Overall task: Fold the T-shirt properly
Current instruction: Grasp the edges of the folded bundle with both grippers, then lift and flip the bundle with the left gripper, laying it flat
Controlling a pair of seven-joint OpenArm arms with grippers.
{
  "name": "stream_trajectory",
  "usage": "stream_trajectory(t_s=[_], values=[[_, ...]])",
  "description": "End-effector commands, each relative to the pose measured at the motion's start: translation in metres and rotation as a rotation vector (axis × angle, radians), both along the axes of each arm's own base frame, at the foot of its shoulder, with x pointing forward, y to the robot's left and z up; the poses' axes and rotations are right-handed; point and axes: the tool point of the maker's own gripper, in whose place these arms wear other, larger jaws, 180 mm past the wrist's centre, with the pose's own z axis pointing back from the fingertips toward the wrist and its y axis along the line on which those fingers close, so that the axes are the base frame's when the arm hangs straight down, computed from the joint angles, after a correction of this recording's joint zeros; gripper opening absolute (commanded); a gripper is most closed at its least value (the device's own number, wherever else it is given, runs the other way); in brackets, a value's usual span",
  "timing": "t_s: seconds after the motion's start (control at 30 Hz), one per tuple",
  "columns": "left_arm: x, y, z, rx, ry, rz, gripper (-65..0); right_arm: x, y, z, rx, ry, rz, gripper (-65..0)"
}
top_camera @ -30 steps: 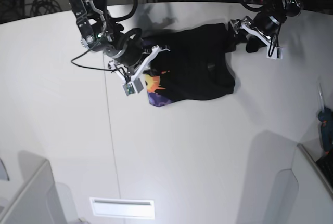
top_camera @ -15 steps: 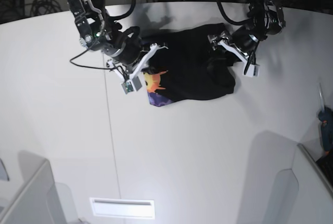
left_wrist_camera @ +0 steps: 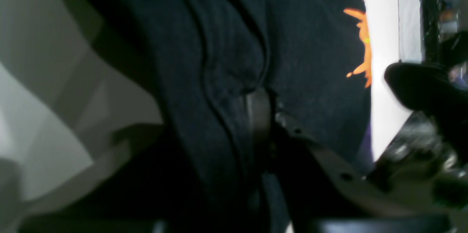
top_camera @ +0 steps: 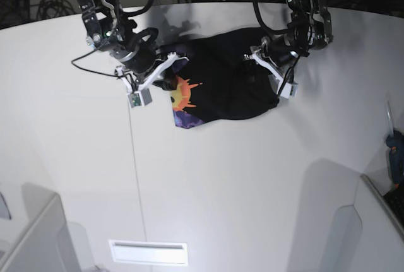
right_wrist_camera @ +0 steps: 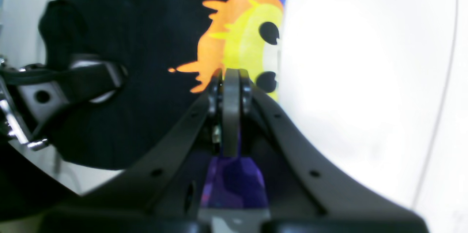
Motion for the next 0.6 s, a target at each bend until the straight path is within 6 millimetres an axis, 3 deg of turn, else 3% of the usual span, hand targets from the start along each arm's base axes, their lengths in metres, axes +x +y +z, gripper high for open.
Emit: stream_trajectory(t_s=[0.0,0.17,0.4,0.57], values=[[0.001,0.002,-0.003,0.057,0.009,-0.031,-65.0,0.007,-0.007,0.010,0.011,-0.049,-0.026,-65.0],[0.004,0.007,-0.004,0.221,-0.004,-0.141,-65.0,0.009,-0.034,0.005,-0.008,-0.059,-0.111,-65.0],[0.012,0.012,0.000,0.480,-0.017,-0.440,-65.0,0.006,-0.079,0.000,-0.047,-0.043,-0.237,-65.0],[0.022,0.003,0.003,0.635,-0.081,-0.664,-65.0,-0.001,-0.107,-0.005,-0.054,-0.020,-0.346,-65.0]])
